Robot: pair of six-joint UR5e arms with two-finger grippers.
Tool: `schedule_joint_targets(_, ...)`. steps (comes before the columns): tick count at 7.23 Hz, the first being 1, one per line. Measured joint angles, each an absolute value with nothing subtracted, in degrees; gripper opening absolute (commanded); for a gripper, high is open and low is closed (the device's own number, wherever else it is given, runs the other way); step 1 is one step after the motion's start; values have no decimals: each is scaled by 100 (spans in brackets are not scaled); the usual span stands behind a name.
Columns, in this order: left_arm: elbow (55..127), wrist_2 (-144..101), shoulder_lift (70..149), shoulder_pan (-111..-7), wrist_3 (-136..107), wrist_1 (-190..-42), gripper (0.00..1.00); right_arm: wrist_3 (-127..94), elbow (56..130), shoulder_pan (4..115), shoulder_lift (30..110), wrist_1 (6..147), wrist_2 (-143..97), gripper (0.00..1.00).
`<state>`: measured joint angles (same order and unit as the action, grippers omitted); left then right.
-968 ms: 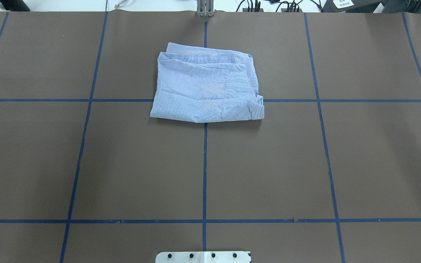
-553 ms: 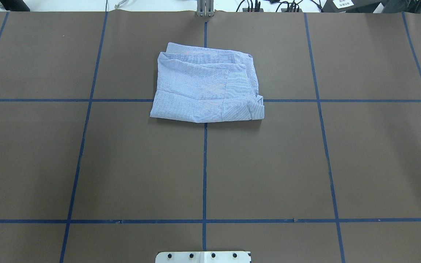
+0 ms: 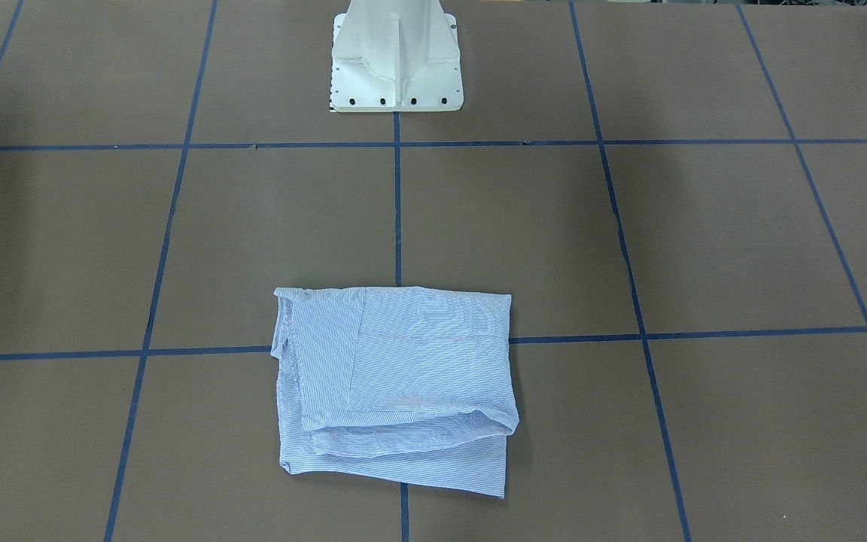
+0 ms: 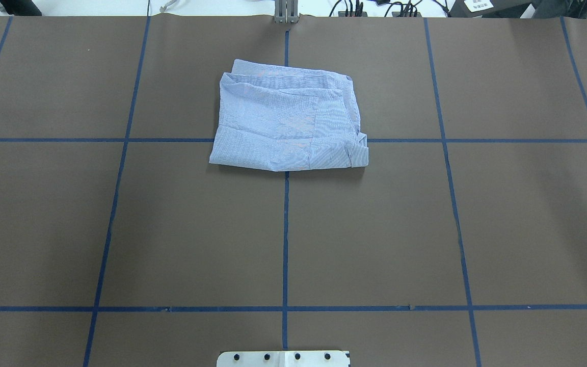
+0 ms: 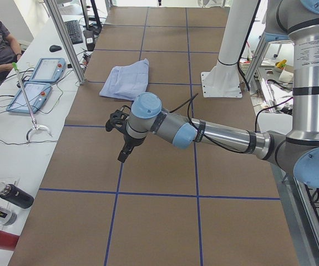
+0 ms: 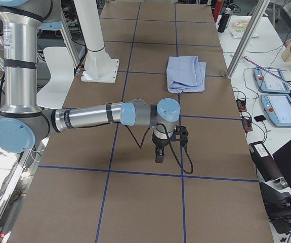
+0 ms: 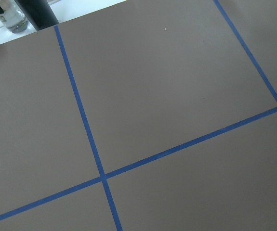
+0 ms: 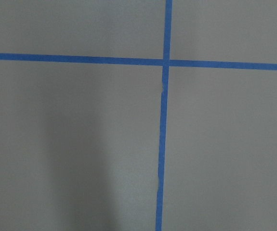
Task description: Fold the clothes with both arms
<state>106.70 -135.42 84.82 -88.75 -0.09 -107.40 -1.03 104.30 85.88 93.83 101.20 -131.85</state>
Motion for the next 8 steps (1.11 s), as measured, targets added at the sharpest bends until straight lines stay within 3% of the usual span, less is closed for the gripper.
schedule_joint_targets(8,10558,-13364,8567,-8644,-48,-10748,100,-168,10070,8569,9444,9416,-13294,100)
